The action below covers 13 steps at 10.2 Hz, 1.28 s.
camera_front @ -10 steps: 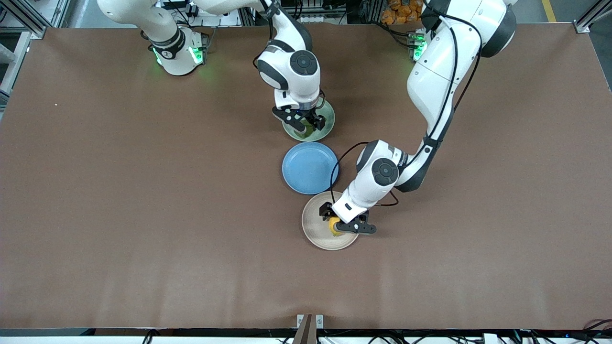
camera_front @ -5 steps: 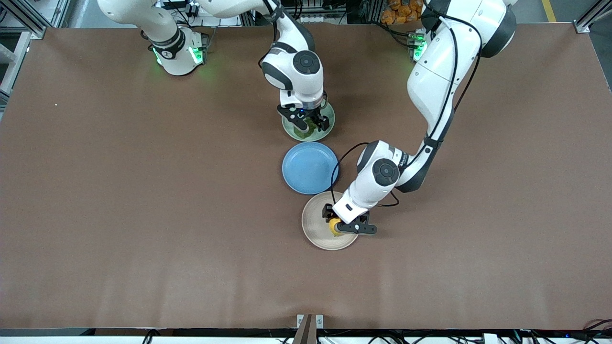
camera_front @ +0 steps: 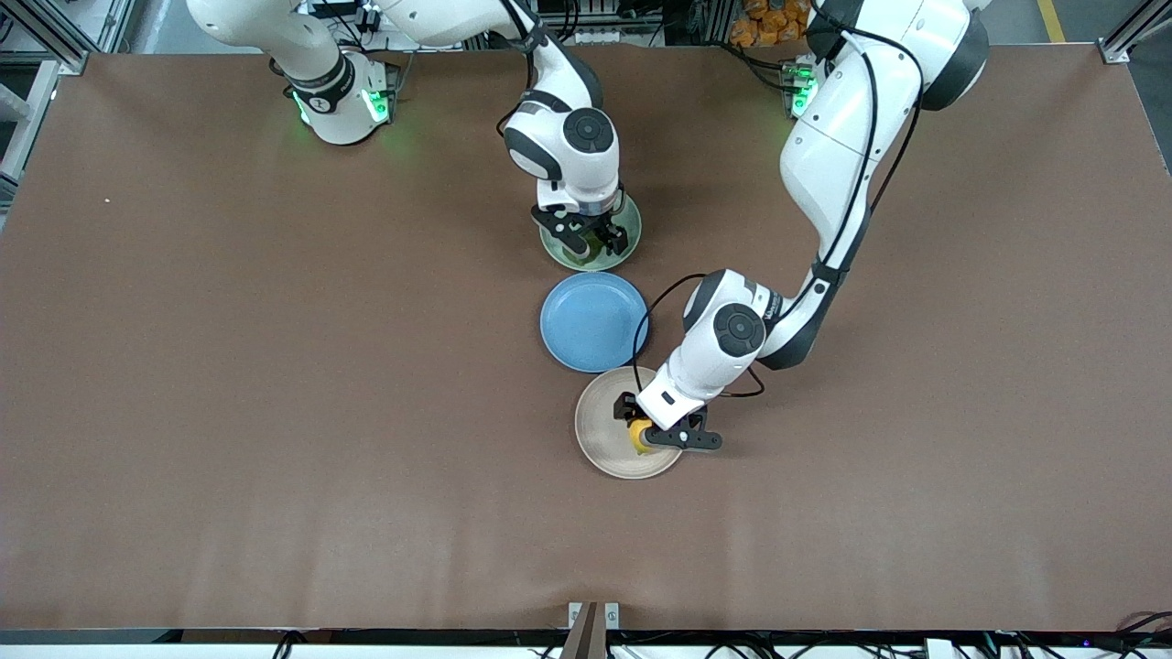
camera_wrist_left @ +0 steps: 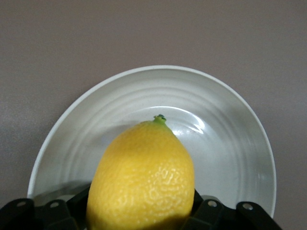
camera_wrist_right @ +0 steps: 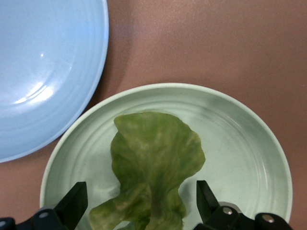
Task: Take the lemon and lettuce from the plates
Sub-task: 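Lower both grippers and close them on the lemon and lettuce, then lift the lemon with the left gripper while the right gripper lifts the lettuce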
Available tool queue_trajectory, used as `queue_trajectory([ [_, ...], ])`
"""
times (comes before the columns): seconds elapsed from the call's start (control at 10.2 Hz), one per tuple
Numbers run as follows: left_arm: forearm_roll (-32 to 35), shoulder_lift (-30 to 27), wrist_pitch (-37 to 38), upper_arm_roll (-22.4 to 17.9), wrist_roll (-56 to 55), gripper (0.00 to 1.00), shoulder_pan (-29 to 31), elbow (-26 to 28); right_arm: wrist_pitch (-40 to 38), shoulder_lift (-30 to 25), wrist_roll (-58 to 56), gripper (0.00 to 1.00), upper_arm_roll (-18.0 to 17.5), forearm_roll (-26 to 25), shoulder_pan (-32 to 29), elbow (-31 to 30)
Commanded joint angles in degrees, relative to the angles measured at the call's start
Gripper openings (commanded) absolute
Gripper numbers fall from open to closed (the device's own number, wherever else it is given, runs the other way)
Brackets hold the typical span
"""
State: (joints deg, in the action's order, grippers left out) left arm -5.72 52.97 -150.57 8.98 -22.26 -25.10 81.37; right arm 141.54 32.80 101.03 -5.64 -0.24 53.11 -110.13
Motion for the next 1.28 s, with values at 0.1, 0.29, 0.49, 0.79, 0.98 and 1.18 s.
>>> queue_trajectory([
  [0.1, -1.1, -4.2, 11.2, -0.3, -0.3, 0.5, 0.9, -0.7, 0.8, 0.5, 2.7, 0.21, 0.3, 0.3, 2.3, 0.4],
  [0.29, -0.6, -7.1, 13.7, -0.2, -0.3, 0.49, 2.6, -0.6, 1.7, 0.5, 2.7, 0.0, 0.3, -0.3, 2.7, 0.4],
  [0.49, -0.3, -10.6, 19.2, -0.1, 0.6, 0.5, 5.1, -0.2, 1.6, 0.2, 2.7, 0.0, 0.3, -0.3, 2.6, 0.4],
  [0.79, 0.0, -16.2, 27.6, -0.2, 5.7, 0.5, 9.4, 1.0, 1.3, -1.9, 2.4, 0.0, 0.4, -0.5, 2.6, 0.5],
  [0.98, 0.6, -19.6, 29.4, -0.3, 7.6, 0.5, 12.6, 4.3, 0.1, -5.0, 0.9, 0.0, 0.6, -0.5, 2.0, 0.5],
  [1.18, 3.1, -23.8, 29.5, -0.5, 10.6, 0.5, 15.5, 9.2, -3.8, -8.1, -3.7, 0.0, 0.9, -0.5, -0.1, 0.5],
])
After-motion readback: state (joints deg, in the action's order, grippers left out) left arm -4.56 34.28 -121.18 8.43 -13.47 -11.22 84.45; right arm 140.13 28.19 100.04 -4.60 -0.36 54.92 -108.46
